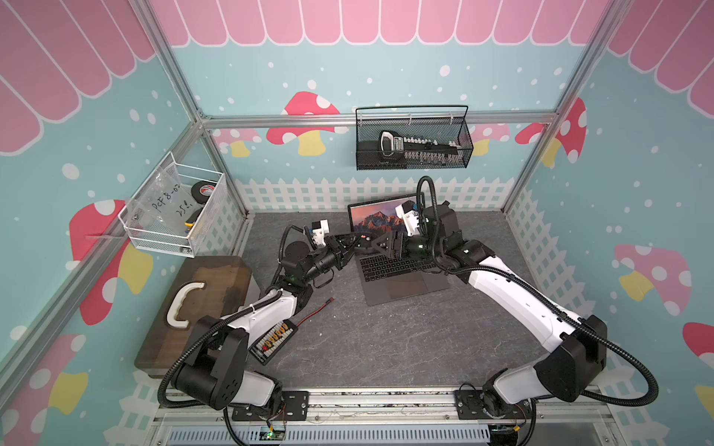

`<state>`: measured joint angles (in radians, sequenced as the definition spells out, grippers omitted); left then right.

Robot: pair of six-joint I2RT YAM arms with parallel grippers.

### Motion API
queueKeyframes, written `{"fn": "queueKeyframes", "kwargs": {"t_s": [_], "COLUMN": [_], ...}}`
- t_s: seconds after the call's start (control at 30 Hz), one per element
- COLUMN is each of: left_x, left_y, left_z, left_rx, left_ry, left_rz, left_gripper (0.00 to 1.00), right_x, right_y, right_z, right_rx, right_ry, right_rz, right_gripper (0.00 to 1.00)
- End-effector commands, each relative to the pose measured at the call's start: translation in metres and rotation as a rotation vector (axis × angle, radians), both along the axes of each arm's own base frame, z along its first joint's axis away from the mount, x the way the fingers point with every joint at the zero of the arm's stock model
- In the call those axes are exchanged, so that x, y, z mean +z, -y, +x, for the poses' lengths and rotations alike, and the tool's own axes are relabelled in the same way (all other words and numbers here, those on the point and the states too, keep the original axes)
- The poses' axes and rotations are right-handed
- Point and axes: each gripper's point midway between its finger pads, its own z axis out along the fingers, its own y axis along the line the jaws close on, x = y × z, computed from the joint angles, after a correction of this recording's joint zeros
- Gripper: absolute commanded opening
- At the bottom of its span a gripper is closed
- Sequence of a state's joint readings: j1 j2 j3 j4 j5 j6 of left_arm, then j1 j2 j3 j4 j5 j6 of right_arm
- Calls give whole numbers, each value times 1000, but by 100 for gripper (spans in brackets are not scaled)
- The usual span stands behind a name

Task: Insert the wireless mouse receiver into the laptop
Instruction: Close the lid on the mouse.

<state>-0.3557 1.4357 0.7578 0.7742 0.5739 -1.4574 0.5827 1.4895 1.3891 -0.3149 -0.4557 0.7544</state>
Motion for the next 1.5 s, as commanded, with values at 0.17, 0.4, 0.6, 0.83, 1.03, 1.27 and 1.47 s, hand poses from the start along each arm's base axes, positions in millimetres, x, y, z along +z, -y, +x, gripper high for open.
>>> {"fn": "queueKeyframes", "kwargs": {"t_s": [0.17,0.4,0.6,0.83,1.03,1.27,1.47], "left_x": [4,8,10,11,1,0,0], "left_y": [4,5,8,11,12,13,12], "left_z": [-3,-4,-6,-7,-4,-3,-2], "left_rx": [-22,-27,-34,-40,-35,-39,-38], "left_ry": [30,42,44,48,30,27,29], "left_rz": [7,0,-3,-5,16,10,11], "left_gripper": [0,0,0,0,0,0,0], "right_x": [3,-12,-17,-17,16,21,7], "right_y": [-9,-11,-24,-28,-29,8,29], "right_z": [5,12,11,15,5,6,1], "right_rx": [21,11,50,49,100,-25,-95], "right_ry": [7,-18,-25,-15,64,111,100], "right_rz": [-15,-58,-62,-66,-9,-89,-141], "right_gripper": [61,57,56,57,70,81,77]}}
